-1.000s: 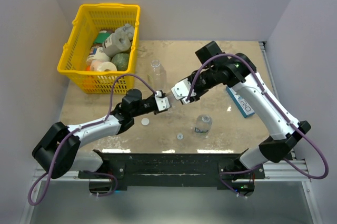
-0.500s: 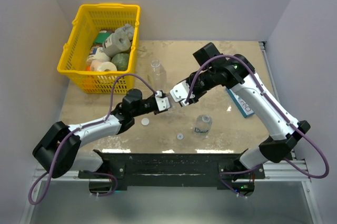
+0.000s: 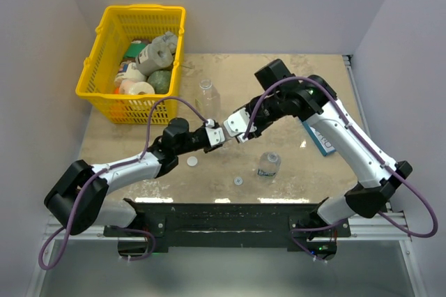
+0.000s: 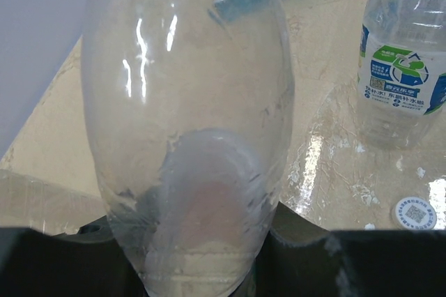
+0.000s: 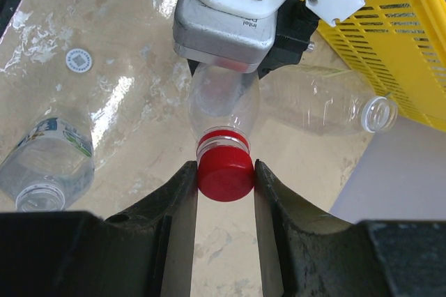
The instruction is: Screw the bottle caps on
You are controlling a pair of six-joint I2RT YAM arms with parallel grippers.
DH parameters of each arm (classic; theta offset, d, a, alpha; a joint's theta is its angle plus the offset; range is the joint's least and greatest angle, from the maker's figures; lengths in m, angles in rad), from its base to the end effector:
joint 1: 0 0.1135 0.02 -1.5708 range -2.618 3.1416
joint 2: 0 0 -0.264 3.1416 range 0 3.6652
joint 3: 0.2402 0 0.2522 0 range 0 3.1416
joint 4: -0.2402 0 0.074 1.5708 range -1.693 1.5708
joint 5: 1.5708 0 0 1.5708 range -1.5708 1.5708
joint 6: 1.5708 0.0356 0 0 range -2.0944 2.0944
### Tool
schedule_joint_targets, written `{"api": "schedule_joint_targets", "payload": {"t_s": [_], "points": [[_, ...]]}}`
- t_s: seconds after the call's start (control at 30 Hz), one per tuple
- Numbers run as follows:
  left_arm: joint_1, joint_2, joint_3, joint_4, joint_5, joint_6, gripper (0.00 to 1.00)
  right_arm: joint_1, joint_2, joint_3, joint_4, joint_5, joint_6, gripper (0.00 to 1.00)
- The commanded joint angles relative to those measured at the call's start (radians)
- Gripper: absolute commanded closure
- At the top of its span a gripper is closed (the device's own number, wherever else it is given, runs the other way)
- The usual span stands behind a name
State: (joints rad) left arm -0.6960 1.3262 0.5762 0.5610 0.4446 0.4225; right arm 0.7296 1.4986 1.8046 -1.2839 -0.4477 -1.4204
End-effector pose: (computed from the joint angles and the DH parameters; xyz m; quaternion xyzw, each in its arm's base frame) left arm 0.2054 -0.1916 0.2266 0.5179 0.5626 -0.2531 0.5926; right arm 0.1953 0.1953 0.4198 -0.8511 0.3866 0.1033 0.3399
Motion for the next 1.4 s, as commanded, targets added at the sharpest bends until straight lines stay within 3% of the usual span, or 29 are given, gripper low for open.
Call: {"api": "schedule_joint_targets", "payload": {"t_s": [0.0,0.7,0.93,1.1,1.37], "points": [[-0.005,-0.03,0.027,0.212,0.037,-0.068,1.0,0.013,-0.009,-0.033,0.037,-0.002,0.055,1.0],[-0.005,-0.05,-0.022,0.281,0.025,-0.053,1.0,0.01,0.103,0.128,-0.132,-0.02,0.109,1.0],[-0.002,-0.051,-0.021,0.292,0.043,-0.071,1.0,0.011,0.057,0.064,-0.117,0.043,0.0,1.0],[-0.002,-0.051,-0.016,0.3,0.074,-0.157,1.0,0.011,0.032,0.027,-0.042,0.055,0.061,1.0],[-0.002,-0.048,-0.01,0.284,0.098,-0.126,1.0,0.011,0.038,0.039,0.023,0.018,0.179,1.0]]}}
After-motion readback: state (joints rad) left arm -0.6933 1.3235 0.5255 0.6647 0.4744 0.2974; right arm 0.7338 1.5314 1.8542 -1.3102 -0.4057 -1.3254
